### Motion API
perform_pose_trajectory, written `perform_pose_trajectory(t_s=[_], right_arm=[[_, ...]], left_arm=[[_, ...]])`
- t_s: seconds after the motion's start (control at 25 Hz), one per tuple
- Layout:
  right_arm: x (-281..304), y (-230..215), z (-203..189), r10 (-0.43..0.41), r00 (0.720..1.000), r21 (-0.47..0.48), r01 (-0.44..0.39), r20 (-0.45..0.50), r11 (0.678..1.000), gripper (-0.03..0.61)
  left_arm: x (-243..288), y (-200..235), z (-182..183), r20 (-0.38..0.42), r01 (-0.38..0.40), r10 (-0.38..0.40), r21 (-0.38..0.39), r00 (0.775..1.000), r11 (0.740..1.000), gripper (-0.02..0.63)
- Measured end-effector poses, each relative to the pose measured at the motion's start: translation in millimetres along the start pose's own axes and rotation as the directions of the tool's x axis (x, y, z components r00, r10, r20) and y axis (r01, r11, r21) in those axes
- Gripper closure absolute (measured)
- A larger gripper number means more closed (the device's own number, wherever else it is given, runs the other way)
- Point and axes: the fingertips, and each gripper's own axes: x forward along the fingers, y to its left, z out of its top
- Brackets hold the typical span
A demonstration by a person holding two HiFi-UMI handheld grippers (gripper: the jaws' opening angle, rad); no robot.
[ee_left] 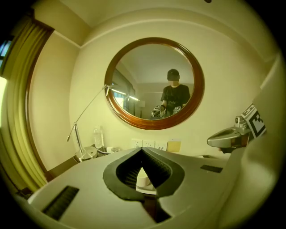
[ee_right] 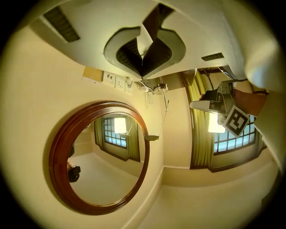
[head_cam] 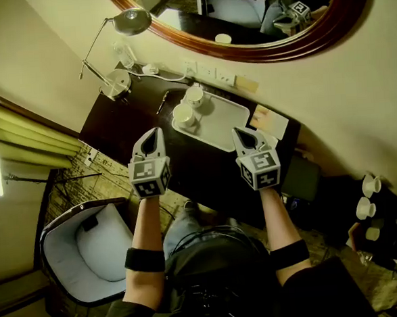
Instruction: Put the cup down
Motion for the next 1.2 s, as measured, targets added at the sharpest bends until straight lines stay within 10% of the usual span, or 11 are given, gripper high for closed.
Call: perform_pose_trajectory(t_s=[0.68,1.2], right_arm=[[26,33,9,0.028,0.999,-0.029,-0.029,-0.045,0.999,0.574],[39,33,-23,-0.06,0.988,0.019,0.063,-0.139,0.998,0.574]], left_arm=[[40,4,-27,-0.071,0.124,-0.125,-0.019,0.99,0.992,0.609],[130,-17,-104,-0.32,0.354,-0.334,0.004,0.887,0.935,0.161]])
